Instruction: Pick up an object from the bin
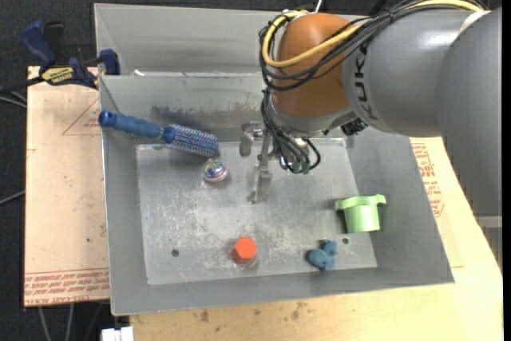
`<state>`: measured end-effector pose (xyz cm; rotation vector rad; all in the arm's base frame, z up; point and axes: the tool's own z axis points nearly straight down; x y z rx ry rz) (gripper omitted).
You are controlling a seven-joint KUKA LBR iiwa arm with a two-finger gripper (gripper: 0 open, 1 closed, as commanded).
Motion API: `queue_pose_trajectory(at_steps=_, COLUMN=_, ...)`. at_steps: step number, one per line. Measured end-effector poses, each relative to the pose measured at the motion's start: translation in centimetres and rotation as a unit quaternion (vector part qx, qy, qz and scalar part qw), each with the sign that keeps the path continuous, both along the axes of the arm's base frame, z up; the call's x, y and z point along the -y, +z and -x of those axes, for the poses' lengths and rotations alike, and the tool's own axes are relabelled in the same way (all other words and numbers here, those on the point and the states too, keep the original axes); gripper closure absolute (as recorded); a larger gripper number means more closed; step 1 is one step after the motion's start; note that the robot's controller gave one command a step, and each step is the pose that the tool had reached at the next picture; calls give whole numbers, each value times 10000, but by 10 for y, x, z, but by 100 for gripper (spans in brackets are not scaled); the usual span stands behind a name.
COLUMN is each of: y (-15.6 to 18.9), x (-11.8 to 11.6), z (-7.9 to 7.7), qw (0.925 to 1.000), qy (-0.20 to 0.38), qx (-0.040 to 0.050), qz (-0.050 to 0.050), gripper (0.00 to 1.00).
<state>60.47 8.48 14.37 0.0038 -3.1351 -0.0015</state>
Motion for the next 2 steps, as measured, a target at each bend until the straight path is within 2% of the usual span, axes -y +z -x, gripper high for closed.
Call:
queue_pose_trajectory(at_steps=1, y=-76, x=-50, z=-41, qw=9999, qy=-107, qx=53, qz=-8, gripper=0)
queue_pose_trajectory(at_steps=2, y=-70, x=-48, z=-42, qw=9999, qy=-127, qx=67, qz=-7, gripper=100)
